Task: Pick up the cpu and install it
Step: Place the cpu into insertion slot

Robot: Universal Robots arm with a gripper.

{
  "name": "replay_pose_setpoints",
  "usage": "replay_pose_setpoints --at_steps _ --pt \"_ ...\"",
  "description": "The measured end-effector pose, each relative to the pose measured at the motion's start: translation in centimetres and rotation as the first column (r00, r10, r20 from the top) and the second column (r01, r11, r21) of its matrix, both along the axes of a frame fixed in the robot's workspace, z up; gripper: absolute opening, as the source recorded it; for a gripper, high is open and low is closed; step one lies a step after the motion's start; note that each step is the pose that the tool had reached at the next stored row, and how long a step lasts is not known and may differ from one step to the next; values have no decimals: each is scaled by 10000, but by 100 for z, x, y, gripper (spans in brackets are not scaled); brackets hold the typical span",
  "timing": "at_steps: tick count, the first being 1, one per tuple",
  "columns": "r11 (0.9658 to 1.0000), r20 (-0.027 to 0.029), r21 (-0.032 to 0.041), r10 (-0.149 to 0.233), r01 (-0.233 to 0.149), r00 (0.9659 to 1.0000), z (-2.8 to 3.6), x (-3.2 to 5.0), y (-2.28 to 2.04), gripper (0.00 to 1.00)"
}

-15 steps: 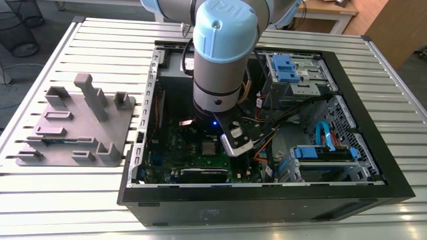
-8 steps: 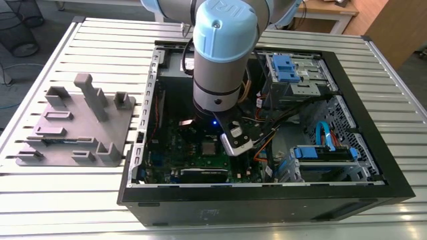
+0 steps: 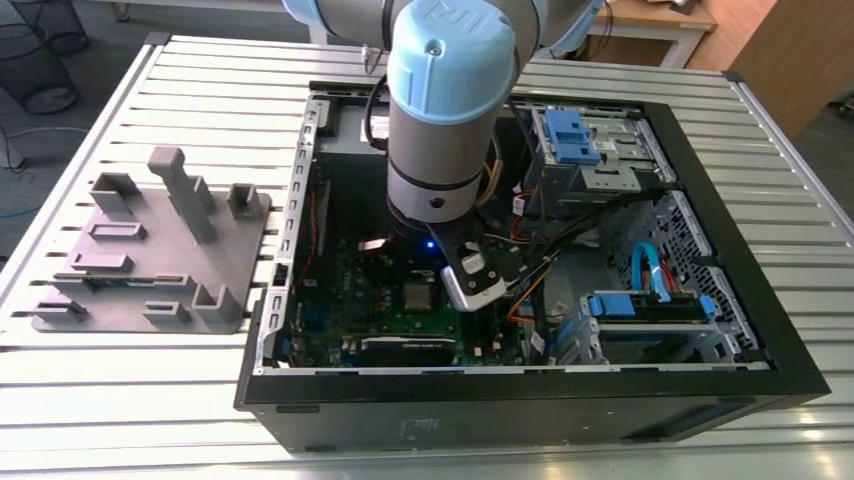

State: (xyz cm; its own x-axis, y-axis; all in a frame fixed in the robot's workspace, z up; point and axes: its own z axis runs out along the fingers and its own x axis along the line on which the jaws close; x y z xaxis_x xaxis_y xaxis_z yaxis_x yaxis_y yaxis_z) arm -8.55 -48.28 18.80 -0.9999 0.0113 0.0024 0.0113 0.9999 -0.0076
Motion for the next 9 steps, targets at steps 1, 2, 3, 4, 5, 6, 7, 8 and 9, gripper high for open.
replay_pose_setpoints --at_steps 1,2,3,4,5,6,7,8,9 --pt "10000 0 0 0 0 10000 0 1 0 47" --pt "10000 0 1 0 0 10000 0 2 0 47" --pt "10000 0 0 1 -1 10000 0 5 0 47" --pt "10000 0 0 0 0 10000 0 6 0 47" --pt "10000 0 0 -1 1 10000 0 6 0 47" --pt "10000 0 0 -1 1 10000 0 6 0 47" --pt "10000 0 0 0 0 10000 0 7 0 47" --pt "10000 0 0 0 0 10000 -1 7 -1 47" --pt "10000 0 -1 0 0 10000 -1 7 -3 47"
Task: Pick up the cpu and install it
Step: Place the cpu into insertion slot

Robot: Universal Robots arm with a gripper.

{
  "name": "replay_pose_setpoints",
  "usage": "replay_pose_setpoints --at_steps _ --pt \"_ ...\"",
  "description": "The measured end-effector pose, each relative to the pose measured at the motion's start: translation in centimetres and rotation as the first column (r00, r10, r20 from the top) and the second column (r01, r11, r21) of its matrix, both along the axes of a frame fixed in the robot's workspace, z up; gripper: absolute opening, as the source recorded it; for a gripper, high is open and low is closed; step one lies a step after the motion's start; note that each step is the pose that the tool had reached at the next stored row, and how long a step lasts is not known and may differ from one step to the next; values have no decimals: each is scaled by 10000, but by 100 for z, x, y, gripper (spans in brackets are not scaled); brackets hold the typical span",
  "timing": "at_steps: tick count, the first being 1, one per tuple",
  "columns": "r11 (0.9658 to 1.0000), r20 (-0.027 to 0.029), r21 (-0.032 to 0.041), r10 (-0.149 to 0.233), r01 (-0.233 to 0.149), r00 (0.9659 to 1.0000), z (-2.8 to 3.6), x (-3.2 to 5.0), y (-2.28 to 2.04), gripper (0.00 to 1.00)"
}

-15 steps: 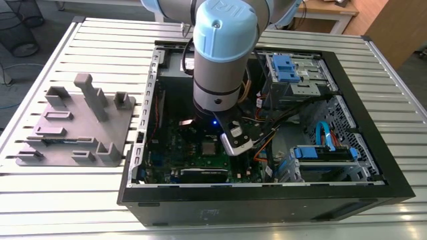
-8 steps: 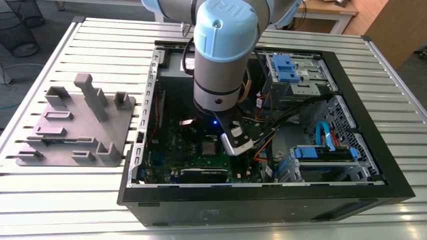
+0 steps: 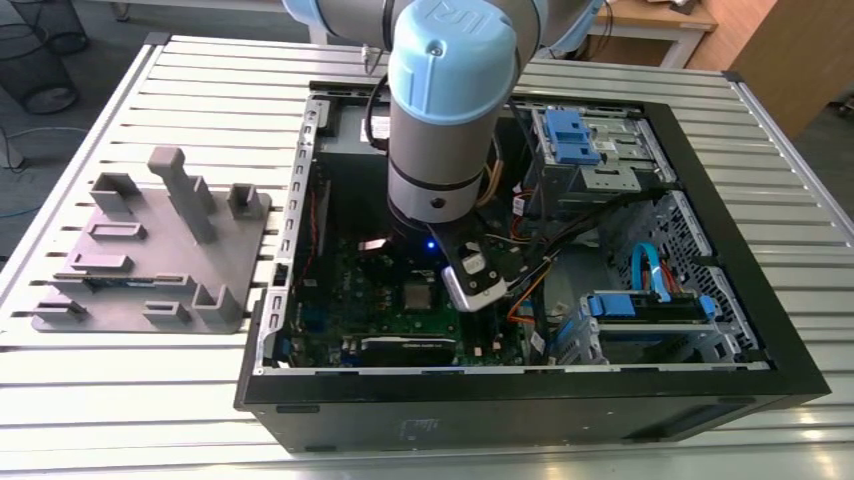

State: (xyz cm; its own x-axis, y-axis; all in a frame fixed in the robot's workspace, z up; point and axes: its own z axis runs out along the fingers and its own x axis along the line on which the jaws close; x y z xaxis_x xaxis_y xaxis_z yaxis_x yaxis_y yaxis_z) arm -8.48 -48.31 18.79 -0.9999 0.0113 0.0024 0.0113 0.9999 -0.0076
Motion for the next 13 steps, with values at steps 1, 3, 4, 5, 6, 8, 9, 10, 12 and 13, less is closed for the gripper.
replay_pose_setpoints --at_steps 1,3,4,5,6,8,9,10,12,13 --pt "10000 0 1 0 0 10000 -1 0 -3 47" --pt "10000 0 1 0 0 10000 0 0 -5 47" --pt "10000 0 1 0 0 10000 0 0 -6 47" --pt "10000 0 1 0 0 10000 0 0 -6 47" --pt "10000 0 1 0 0 10000 -1 0 -6 47" --pt "10000 0 1 0 0 10000 0 0 -6 47" --pt "10000 0 1 0 0 10000 0 0 -7 47" --pt "10000 0 1 0 0 10000 -1 0 -7 47" --pt "10000 0 1 0 0 10000 -1 0 -7 47" --pt "10000 3 5 0 0 10000 -2 0 -7 47"
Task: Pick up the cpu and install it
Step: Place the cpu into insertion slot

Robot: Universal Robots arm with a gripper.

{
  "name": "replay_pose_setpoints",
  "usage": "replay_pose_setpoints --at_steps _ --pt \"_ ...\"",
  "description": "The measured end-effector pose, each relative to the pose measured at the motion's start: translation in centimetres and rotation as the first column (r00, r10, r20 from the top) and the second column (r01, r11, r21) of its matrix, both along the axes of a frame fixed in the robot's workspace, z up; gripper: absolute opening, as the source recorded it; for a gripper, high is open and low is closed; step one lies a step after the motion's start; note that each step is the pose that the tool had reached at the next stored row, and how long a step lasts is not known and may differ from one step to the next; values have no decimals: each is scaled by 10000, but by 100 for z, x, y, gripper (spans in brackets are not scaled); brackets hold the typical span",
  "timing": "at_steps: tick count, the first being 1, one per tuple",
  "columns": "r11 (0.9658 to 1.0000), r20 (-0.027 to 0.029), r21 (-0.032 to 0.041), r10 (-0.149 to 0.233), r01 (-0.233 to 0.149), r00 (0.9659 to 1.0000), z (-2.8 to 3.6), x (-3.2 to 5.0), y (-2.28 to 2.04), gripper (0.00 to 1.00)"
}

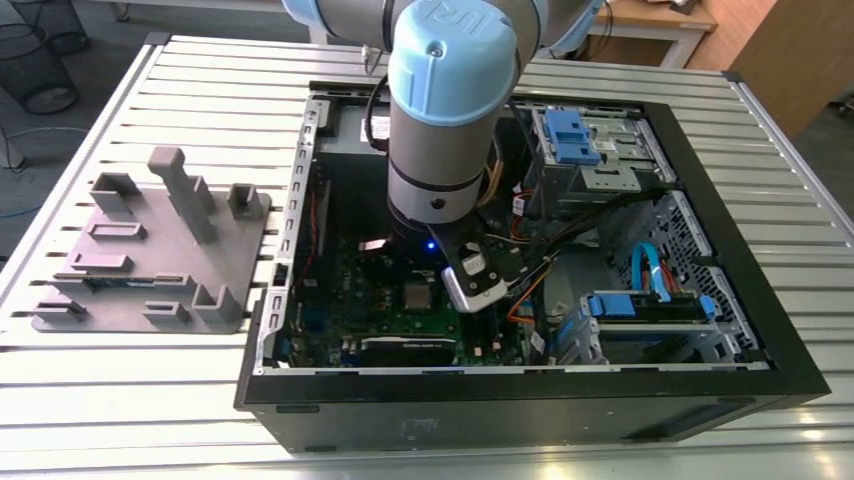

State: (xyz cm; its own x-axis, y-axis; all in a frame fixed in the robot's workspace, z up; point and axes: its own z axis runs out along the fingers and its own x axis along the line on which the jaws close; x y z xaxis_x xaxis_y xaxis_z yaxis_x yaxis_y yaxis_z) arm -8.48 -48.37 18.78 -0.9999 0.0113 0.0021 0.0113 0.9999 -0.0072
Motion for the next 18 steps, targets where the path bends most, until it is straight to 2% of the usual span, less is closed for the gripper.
replay_pose_setpoints --at_steps 2,3,18 --pt "10000 -1 0 0 0 10000 0 0 0 48" --pt "10000 -1 -1 0 0 10000 0 0 -1 55" --pt "10000 -1 -3 0 0 10000 8 0 -2 55"
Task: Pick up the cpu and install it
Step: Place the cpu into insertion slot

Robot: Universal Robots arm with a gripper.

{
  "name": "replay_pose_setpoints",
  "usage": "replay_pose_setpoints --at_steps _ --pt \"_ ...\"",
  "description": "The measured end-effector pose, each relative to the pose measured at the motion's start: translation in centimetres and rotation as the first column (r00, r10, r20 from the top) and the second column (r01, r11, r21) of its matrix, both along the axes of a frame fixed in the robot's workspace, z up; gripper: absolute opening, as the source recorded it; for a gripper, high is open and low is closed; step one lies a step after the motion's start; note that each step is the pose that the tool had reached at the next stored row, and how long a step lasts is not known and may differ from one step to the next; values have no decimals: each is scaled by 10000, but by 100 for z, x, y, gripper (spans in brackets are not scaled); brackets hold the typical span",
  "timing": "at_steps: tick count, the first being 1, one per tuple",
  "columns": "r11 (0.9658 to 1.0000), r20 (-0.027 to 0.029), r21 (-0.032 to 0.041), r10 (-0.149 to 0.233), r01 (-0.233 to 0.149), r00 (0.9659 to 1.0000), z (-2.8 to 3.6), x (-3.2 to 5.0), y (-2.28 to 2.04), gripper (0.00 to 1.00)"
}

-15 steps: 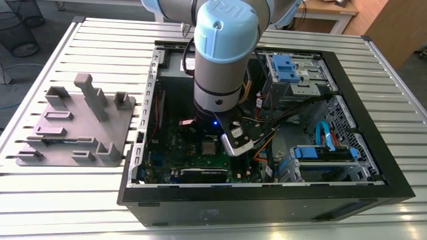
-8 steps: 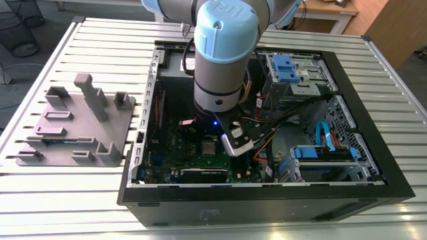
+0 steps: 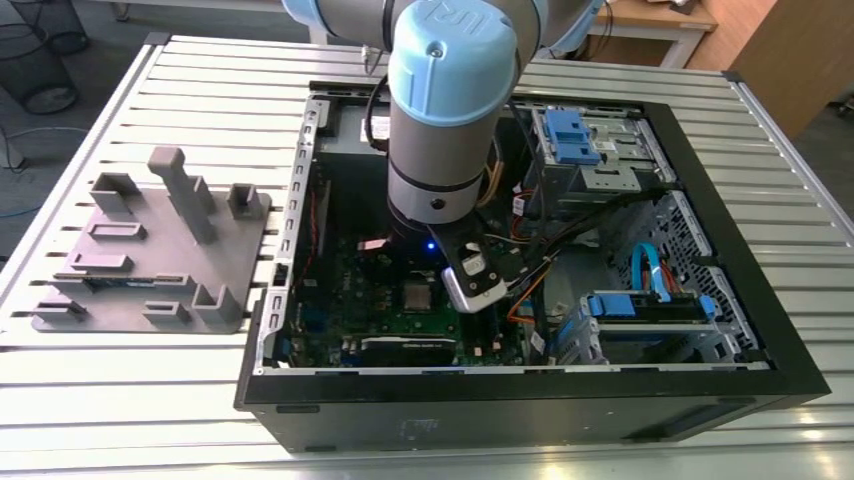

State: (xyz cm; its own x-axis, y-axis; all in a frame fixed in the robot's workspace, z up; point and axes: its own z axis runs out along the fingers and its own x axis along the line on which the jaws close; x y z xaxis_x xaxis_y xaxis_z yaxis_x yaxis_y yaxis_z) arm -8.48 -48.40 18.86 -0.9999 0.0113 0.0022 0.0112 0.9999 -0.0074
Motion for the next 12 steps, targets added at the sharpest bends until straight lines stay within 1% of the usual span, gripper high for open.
replay_pose_setpoints --at_steps 6,12 --pt "10000 -1 -1 0 0 10000 36 0 0 55" --pt "10000 -1 -1 0 0 10000 96 0 0 55"
